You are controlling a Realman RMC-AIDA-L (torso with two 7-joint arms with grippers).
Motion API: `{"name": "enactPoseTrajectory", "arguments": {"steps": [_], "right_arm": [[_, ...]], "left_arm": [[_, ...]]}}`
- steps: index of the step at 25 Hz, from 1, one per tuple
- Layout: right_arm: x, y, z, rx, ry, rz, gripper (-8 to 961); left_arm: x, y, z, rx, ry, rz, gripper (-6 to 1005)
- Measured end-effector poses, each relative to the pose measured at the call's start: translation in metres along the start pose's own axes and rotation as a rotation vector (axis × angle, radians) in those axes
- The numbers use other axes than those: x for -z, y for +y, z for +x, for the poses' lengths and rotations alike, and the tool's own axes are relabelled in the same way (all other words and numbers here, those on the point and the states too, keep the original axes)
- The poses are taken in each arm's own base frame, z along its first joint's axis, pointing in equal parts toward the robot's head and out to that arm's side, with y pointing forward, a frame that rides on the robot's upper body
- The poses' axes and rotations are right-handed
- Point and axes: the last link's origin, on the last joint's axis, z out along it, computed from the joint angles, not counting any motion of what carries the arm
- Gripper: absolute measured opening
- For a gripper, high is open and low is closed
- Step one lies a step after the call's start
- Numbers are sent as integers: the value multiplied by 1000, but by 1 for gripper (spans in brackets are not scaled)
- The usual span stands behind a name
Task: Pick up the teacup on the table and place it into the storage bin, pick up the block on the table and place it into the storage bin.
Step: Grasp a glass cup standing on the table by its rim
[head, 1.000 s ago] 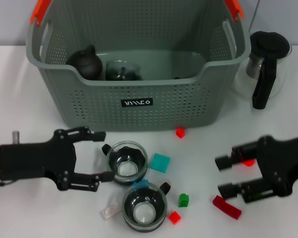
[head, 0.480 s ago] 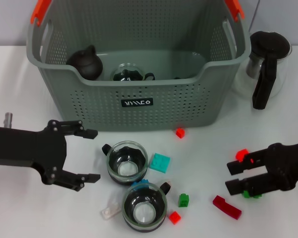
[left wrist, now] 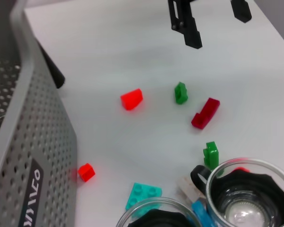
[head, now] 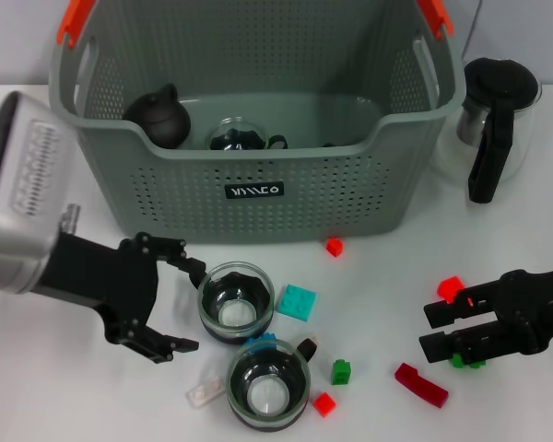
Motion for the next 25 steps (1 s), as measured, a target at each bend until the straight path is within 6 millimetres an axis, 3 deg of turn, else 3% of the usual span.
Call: {"name": "enactPoseTrajectory", "arguments": {"steps": [18,25], "right_arm": [[2,-8,5,-26,-20,31,683],[5,-11,3,-16,-31,43,684]], "left_arm": [[-15,-10,33,-132,-110,-52,822],[3,5,51,-83,-17,-134,821]]}}
